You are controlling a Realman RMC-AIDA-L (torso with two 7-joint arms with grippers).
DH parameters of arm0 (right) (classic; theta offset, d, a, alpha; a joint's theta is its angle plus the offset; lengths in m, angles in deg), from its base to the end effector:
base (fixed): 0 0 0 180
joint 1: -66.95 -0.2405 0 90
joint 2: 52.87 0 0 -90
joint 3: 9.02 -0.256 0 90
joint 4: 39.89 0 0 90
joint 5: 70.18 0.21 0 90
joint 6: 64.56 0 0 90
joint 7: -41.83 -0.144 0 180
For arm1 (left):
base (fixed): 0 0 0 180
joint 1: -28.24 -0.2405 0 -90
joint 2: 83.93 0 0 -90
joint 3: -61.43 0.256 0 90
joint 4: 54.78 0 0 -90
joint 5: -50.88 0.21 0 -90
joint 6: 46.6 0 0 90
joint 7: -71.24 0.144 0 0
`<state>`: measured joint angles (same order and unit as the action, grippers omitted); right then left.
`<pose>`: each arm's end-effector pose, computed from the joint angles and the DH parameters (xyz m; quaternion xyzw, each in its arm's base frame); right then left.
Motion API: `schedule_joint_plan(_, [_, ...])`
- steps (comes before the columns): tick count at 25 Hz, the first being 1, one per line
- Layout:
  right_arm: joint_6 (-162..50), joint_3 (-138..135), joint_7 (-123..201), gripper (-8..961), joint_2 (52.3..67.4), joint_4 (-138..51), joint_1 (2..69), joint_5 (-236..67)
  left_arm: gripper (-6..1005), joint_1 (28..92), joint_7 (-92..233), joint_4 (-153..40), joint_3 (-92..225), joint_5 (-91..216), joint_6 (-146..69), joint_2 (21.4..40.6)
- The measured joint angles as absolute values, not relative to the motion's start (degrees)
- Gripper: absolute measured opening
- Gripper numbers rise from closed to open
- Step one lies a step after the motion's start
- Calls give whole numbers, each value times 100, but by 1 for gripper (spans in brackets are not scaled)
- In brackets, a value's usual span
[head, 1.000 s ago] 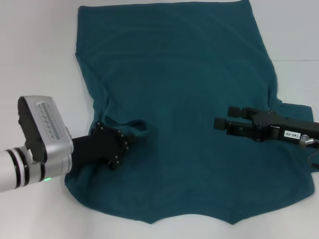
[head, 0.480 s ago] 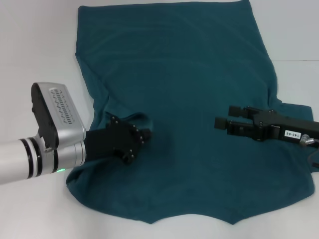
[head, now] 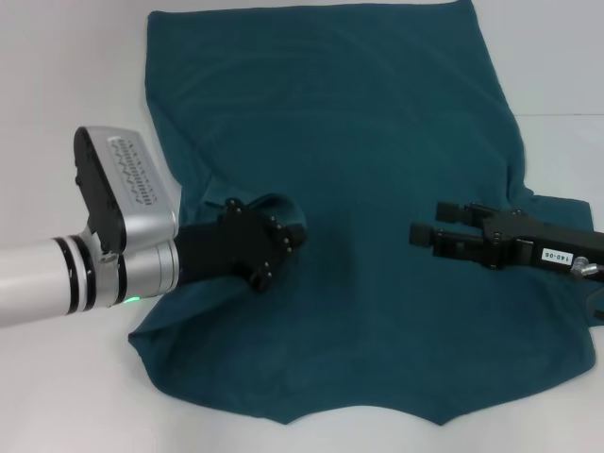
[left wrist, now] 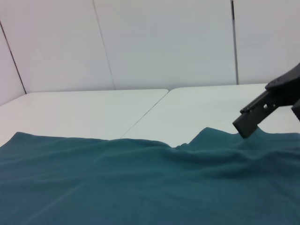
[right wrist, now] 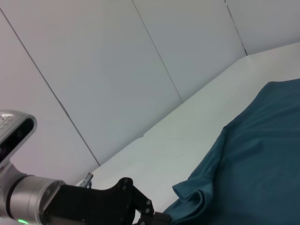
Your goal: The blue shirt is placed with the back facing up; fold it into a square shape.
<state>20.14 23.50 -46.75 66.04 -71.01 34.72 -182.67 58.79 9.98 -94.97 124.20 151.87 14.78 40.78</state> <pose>0.2674 0.3441 -0.0012 -0.8764 0.3432 0.3028 0.1498 -0.2234 0.3646 -0.0654 -0.9557 -0.0481 -0.1597 0.2424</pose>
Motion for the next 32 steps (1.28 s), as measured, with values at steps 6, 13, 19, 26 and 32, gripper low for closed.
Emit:
schedule_joint_plan(6, [2025,2350,-4675,852,6596,-7101,3522,-18266,1,5914,680,-9712,12678,15171,1388,4078])
schedule_joint_plan(13, [2023,2350,-4652,851,6587,-7100,3576,-18267,1,5935,402,-9918,13218,14992,1216,4078])
schedule_joint_plan(19, [2016,2341,-4628,850,6587,-7100,3592,-18267,0,5961,393,-9862,13684,14857,937,4078])
schedule_joint_plan(26, [2010,2341,-4619,849,6578,-7101,3593,-18268,0,5902,394,-9778,13890,14725,849,4079])
schedule_joint_plan(32, [2007,2341,-4620,848,6578,-7101,3593,-18267,99,5672,460,-9939,13361,14129,905,4078])
